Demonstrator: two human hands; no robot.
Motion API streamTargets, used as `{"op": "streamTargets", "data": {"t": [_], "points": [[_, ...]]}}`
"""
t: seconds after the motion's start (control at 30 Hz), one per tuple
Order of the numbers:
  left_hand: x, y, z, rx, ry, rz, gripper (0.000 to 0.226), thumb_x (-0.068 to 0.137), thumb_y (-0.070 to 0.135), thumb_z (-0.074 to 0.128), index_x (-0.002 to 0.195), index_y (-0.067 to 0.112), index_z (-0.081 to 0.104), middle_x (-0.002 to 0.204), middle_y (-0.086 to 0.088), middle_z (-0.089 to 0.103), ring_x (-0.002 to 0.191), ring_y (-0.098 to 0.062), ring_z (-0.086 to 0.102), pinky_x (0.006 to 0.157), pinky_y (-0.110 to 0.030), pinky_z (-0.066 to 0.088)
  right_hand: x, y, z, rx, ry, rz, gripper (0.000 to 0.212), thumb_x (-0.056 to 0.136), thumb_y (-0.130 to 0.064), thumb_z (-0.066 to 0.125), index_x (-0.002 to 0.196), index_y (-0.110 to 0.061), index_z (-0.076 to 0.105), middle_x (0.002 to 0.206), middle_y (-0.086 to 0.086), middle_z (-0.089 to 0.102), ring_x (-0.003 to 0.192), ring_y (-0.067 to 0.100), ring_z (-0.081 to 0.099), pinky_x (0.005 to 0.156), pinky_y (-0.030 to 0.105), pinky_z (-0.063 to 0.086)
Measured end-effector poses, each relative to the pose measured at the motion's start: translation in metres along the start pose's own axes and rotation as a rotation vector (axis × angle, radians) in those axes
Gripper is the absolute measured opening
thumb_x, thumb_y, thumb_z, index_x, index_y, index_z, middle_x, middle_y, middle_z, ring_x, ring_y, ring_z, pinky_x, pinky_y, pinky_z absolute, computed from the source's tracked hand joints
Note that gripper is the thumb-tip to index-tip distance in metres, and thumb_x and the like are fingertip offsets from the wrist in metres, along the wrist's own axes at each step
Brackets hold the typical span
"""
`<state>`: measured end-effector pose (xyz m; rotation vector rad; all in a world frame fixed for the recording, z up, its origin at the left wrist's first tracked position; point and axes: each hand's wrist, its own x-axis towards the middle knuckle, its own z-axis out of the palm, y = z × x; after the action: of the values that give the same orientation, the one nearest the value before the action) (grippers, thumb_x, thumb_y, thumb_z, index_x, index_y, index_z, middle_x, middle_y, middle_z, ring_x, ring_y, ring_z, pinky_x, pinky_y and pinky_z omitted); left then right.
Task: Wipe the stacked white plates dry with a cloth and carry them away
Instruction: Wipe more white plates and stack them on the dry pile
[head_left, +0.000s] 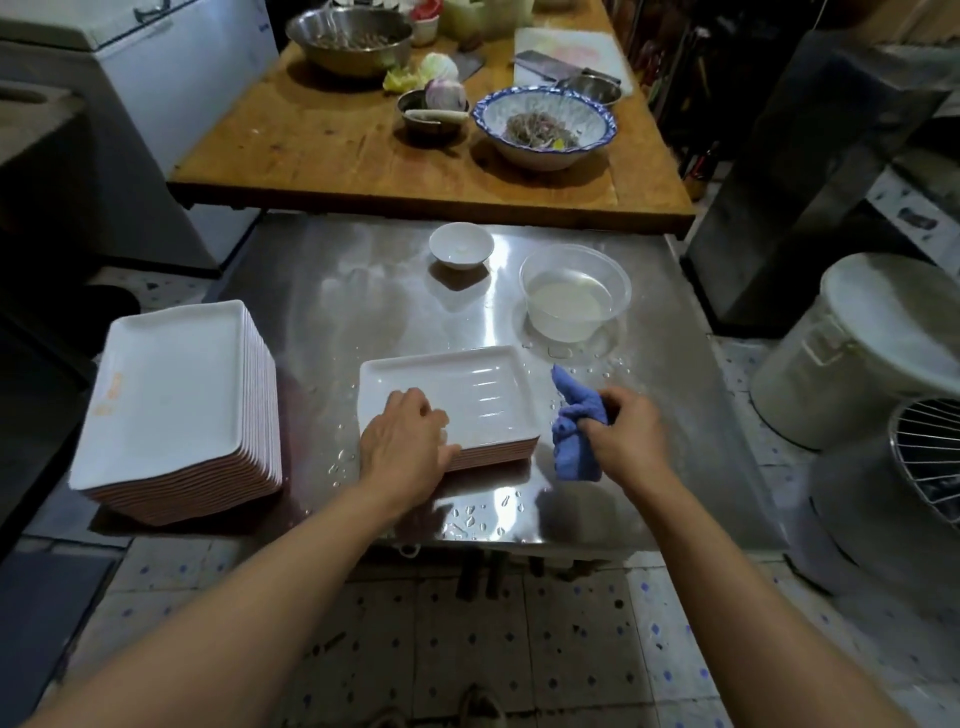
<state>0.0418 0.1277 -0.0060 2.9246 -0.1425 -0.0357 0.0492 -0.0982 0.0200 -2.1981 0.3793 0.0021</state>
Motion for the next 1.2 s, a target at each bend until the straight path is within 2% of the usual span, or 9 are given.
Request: {"op": "streamTargets", "data": {"t": [0.2,0.33,0.5,0.63,0.7,0.77,0.9,1.07,1.2], "points": [[0.002,0.015,0.013,0.154,0.003,0.069,0.019,0.089,0.014,0.053,0.096,0.019,0.070,0.100,0.004,0.056,0.101,-0.018,0.047,0.064,-0.028,0.034,-0.008,0.010,-0.006,0.039,0.003,0.004,0.012,0.082,-0.003,0.065,0.092,-0.009,0.066,0.086,0.003,0.065,0.083,0.020,0.063,0.076,0.031,0.051],[0.000,0.015,0.006,0.072,0.038,0.080,0.015,0.090,0.019,0.056,0.093,0.020,0.071,0.096,0.005,0.057,0.097,-0.017,0.051,0.062,-0.027,0.035,-0.010,0.013,-0.007,0.039,0.014,0.012,0.012,0.082,-0.003,0.065,0.092,-0.010,0.066,0.086,0.002,0.065,0.082,0.019,0.062,0.073,0.027,0.048],[-0.005,0.017,-0.018,-0.084,0.223,0.163,0.008,0.080,0.012,0.067,0.080,0.006,0.061,0.086,-0.008,0.058,0.081,-0.029,0.056,0.054,-0.032,0.034,-0.011,0.007,-0.009,0.084,0.051,-0.002,0.010,0.084,-0.009,0.067,0.092,-0.015,0.063,0.084,-0.003,0.062,0.074,0.009,0.058,0.062,0.016,0.043],[0.006,0.018,-0.038,-0.084,0.323,0.127,0.009,0.089,0.018,0.057,0.089,0.009,0.058,0.084,-0.009,0.062,0.077,-0.031,0.056,0.059,-0.034,0.030,-0.015,-0.006,-0.009,0.154,0.080,-0.037,0.008,0.083,-0.014,0.069,0.087,-0.015,0.063,0.081,-0.003,0.064,0.072,0.005,0.061,0.061,0.016,0.047],[0.012,0.017,-0.048,-0.082,0.338,0.085,0.012,0.092,0.021,0.055,0.094,0.010,0.057,0.082,-0.011,0.063,0.073,-0.033,0.057,0.058,-0.033,0.027,-0.020,-0.013,-0.011,0.202,0.098,-0.064,0.010,0.082,-0.014,0.069,0.079,-0.019,0.061,0.074,-0.007,0.064,0.062,-0.002,0.061,0.053,0.008,0.044],[0.014,0.015,-0.059,-0.103,0.345,0.051,0.014,0.094,0.025,0.053,0.099,0.012,0.055,0.083,-0.011,0.064,0.073,-0.035,0.059,0.058,-0.032,0.027,-0.025,-0.022,-0.014,0.231,0.126,-0.101,0.014,0.082,-0.016,0.069,0.074,-0.022,0.060,0.071,-0.007,0.064,0.062,-0.001,0.061,0.050,0.008,0.043],[0.002,0.007,-0.085,-0.355,0.422,-0.010,0.013,0.094,0.022,0.052,0.098,0.010,0.054,0.084,-0.011,0.066,0.074,-0.035,0.058,0.061,-0.033,0.034,-0.030,-0.049,-0.023,0.205,0.169,-0.185,0.009,0.083,-0.025,0.068,0.083,-0.018,0.063,0.085,0.003,0.065,0.078,0.018,0.061,0.068,0.031,0.052],[-0.028,-0.006,-0.124,-0.750,0.443,-0.102,0.007,0.094,0.016,0.052,0.091,0.012,0.057,0.082,-0.002,0.063,0.078,-0.021,0.058,0.067,-0.031,0.042,-0.041,-0.110,-0.024,0.239,0.209,-0.470,0.017,0.088,-0.025,0.064,0.101,-0.015,0.061,0.107,-0.002,0.061,0.097,0.008,0.055,0.083,0.019,0.045],[-0.049,-0.016,-0.147,-0.990,0.446,-0.166,0.009,0.094,0.013,0.052,0.088,0.014,0.059,0.075,-0.002,0.064,0.068,-0.013,0.057,0.065,-0.028,0.045,-0.059,-0.169,-0.013,0.234,0.214,-0.744,0.033,0.083,-0.005,0.065,0.116,-0.008,0.062,0.120,0.000,0.062,0.111,0.012,0.056,0.096,0.018,0.042]]}}
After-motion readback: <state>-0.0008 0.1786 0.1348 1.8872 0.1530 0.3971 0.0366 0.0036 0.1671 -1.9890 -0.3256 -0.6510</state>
